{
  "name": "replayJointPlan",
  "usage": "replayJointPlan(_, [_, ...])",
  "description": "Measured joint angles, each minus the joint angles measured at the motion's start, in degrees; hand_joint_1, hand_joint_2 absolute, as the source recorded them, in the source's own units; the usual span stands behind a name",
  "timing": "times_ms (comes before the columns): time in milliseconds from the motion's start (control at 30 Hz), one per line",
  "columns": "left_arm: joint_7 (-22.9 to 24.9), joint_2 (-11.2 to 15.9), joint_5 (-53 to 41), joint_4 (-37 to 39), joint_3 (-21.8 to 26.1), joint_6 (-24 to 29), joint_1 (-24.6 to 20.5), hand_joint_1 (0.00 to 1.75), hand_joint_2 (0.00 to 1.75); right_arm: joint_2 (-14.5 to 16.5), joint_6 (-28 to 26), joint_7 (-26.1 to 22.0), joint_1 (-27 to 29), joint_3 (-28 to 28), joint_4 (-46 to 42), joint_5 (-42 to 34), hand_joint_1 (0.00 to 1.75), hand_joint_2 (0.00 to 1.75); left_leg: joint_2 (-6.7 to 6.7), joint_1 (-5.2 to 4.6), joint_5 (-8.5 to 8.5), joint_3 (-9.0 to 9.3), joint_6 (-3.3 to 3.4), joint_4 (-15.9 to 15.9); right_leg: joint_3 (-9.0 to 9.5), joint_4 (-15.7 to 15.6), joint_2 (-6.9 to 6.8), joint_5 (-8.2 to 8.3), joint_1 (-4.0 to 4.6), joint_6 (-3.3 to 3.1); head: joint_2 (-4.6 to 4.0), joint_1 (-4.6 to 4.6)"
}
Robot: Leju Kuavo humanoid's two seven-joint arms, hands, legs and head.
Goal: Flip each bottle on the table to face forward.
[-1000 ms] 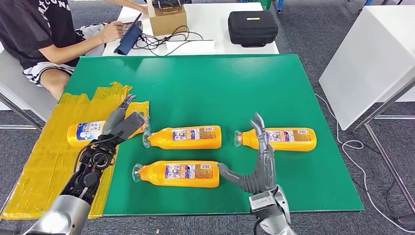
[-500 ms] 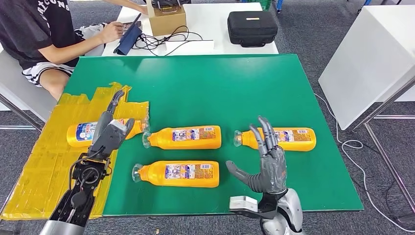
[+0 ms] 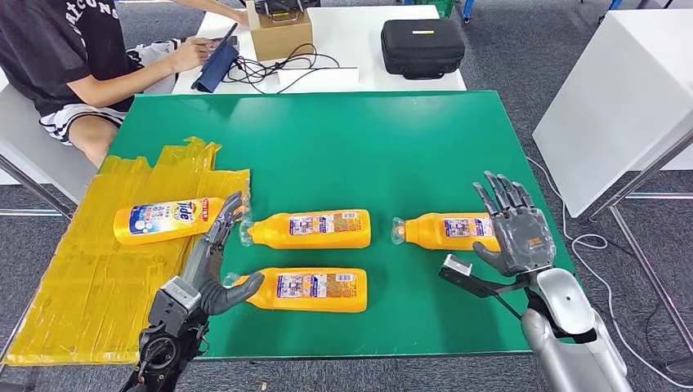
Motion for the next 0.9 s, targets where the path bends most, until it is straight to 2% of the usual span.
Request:
replayJointPlan(367, [-0.2, -0.4, 0.3, -1.2, -0.4, -0.4, 0.6, 0.0, 1.75, -1.4, 0.7, 0.4, -0.5, -0.2, 1.7, 0.1, 0.0, 1.75, 0.01, 0.13, -0.01, -0.01, -0.01, 0.0, 0.0, 0.0, 0.0, -0.01, 0.12, -0.01, 0.0, 0.01])
replayJointPlan(600, [-2.8, -1.5, 1.8, -1.8, -0.4, -5.5, 0.8, 0.0, 1.75, -2.8, 8.3, 2.8, -1.6, -1.9, 4.8, -2.6, 0.0, 1.75, -0.03, 0.1, -0.01, -0.02, 0.0, 0.0, 0.01, 0.0, -0.02, -0.01, 0.09, -0.01, 0.0, 0.02])
replayJointPlan(800, [-3.8, -2.4, 1.2, -1.4, -0.4, -5.9, 0.1, 0.0, 1.75, -2.3, 14.6, 1.1, -5.6, -2.8, 11.8, -5.6, 0.0, 1.75, 0.01, 0.06, 0.0, -0.01, 0.0, 0.0, 0.01, 0.0, -0.01, 0.0, 0.05, -0.01, 0.0, 0.0])
replayJointPlan(900, [-4.0, -2.4, 1.0, -1.4, -0.4, -5.8, 0.1, 0.0, 1.75, -2.2, 15.2, 0.8, -6.4, -2.7, 12.9, -6.1, 0.0, 1.75, 0.01, 0.06, 0.0, -0.01, 0.0, 0.0, 0.01, 0.0, -0.01, 0.0, 0.05, -0.01, 0.0, -0.01])
